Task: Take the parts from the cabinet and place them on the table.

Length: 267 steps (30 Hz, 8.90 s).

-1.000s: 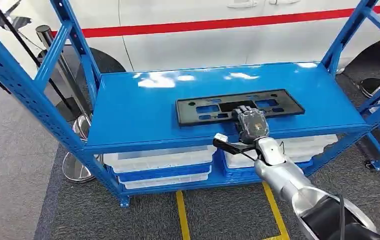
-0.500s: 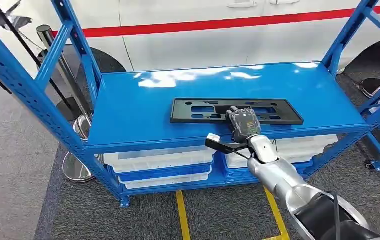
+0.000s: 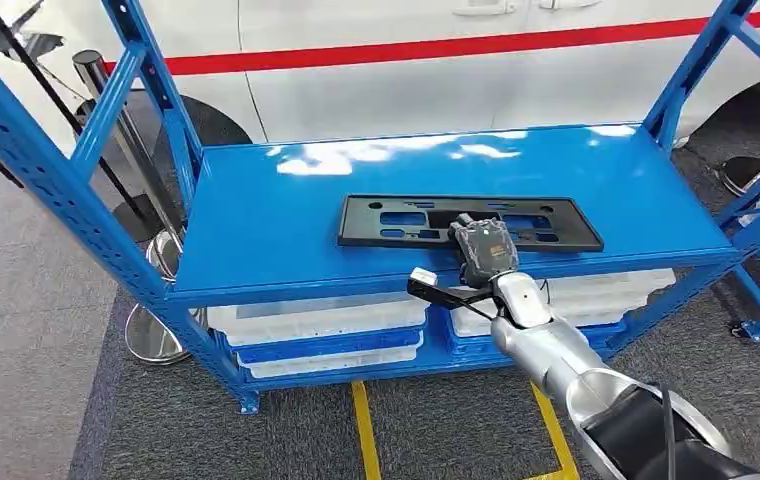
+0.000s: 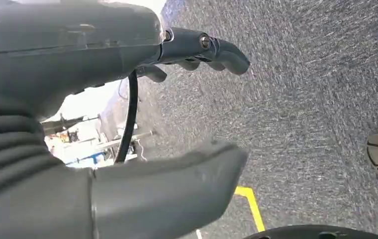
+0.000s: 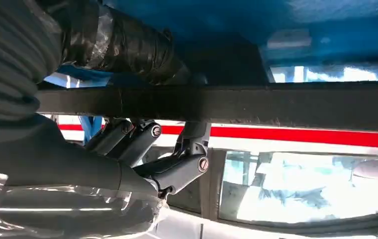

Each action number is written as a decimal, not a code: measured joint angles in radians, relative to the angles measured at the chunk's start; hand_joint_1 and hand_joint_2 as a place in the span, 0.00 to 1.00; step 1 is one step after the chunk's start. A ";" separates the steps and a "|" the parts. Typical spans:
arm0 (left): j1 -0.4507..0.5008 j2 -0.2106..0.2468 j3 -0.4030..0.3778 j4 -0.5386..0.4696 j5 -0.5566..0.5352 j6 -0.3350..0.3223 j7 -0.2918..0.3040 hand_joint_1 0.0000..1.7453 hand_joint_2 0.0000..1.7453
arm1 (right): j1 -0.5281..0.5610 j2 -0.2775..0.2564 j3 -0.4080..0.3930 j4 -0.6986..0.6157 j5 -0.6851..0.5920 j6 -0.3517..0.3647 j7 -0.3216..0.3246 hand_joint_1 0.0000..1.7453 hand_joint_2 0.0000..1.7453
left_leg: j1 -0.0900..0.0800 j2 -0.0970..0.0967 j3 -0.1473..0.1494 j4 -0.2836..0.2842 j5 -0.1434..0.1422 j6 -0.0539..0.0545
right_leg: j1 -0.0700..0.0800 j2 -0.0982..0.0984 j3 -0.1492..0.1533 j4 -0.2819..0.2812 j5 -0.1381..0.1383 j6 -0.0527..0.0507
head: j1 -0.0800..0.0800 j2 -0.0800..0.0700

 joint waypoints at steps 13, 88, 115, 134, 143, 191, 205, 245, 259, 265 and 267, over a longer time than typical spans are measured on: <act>0.000 0.000 0.010 0.000 0.010 0.045 -0.007 0.00 1.00 | 0.005 0.001 0.000 -0.002 0.007 -0.003 0.006 1.00 1.00 | 0.000 0.000 0.000 0.000 0.000 0.000 | 0.000 0.000 0.000 0.000 0.000 0.000 | 0.000 0.000; -0.005 -0.006 0.033 0.004 -0.033 0.057 -0.008 0.00 1.00 | 0.278 -0.248 -0.072 -0.972 0.243 -0.079 0.042 1.00 1.00 | 0.011 0.007 -0.201 0.267 -0.120 -0.029 | -0.016 -0.019 -0.053 -0.003 0.044 -0.015 | 0.001 0.000; -0.004 0.011 0.063 0.005 -0.021 0.053 -0.002 0.00 1.00 | 0.269 -0.185 -0.162 -0.850 0.133 -0.070 -0.014 1.00 1.00 | 0.001 0.011 -0.161 0.050 0.067 -0.016 | -0.021 -0.016 -0.012 0.014 -0.002 -0.008 | 0.000 0.000; -0.009 0.058 0.087 0.006 -0.018 0.035 0.015 0.00 1.00 | 0.246 -0.127 -0.081 -0.849 0.115 -0.040 0.023 1.00 1.00 | -0.007 0.022 -0.043 -0.045 0.077 0.041 | -0.017 -0.011 -0.184 0.246 -0.103 0.025 | 0.001 0.000; -0.008 0.061 0.087 0.007 -0.021 0.034 0.015 0.00 1.00 | 0.245 -0.127 -0.076 -0.857 0.115 -0.040 0.023 1.00 1.00 | 0.009 0.021 -0.175 0.028 0.150 -0.015 | -0.021 -0.009 0.026 0.031 -0.056 0.023 | 0.001 0.000; 0.007 0.053 0.121 0.009 -0.029 0.006 -0.027 0.00 1.00 | 0.281 -0.211 -0.098 -0.921 -0.006 0.049 0.005 1.00 1.00 | 0.018 -0.010 -0.042 0.004 0.036 0.014 | -0.018 0.059 -0.053 0.021 0.021 0.032 | 0.002 0.000; 0.005 0.053 0.127 0.009 -0.029 0.007 -0.022 0.00 1.00 | 0.288 -0.217 -0.103 -0.921 -0.006 0.048 0.005 1.00 1.00 | -0.005 0.133 -0.065 0.018 0.045 0.003 | 0.001 -0.046 -0.026 0.004 0.014 0.002 | 0.002 0.000; 0.007 0.052 0.129 0.009 -0.048 0.007 -0.014 0.00 1.00 | 0.269 -0.248 -0.120 -0.904 -0.024 0.086 -0.014 1.00 1.00 | 0.016 0.004 -0.091 0.124 0.003 -0.021 | -0.010 0.067 -0.054 0.003 0.051 -0.008 | 0.003 0.000; 0.010 0.051 0.135 0.009 -0.052 0.009 -0.015 0.00 1.00 | 0.230 -0.327 -0.133 -0.909 -0.066 0.162 -0.013 1.00 1.00 | 0.011 0.069 -0.049 0.013 0.025 0.025 | -0.016 -0.006 -0.179 0.237 -0.024 0.043 | 0.004 0.000; 0.007 0.049 0.136 0.009 -0.054 0.010 -0.018 0.00 1.00 | 0.221 -0.383 -0.163 -0.934 -0.089 0.181 -0.014 1.00 1.00 | 0.000 0.125 -0.038 0.012 0.013 0.003 | 0.007 -0.056 -0.064 0.010 0.043 0.014 | 0.004 0.000; 0.007 0.048 0.137 0.009 -0.056 0.010 -0.018 0.00 1.00 | 0.225 -0.409 -0.178 -0.945 -0.090 0.186 -0.018 1.00 1.00 | 0.001 0.123 -0.038 0.019 -0.001 -0.011 | -0.008 -0.034 -0.059 -0.003 0.052 0.000 | 0.004 0.000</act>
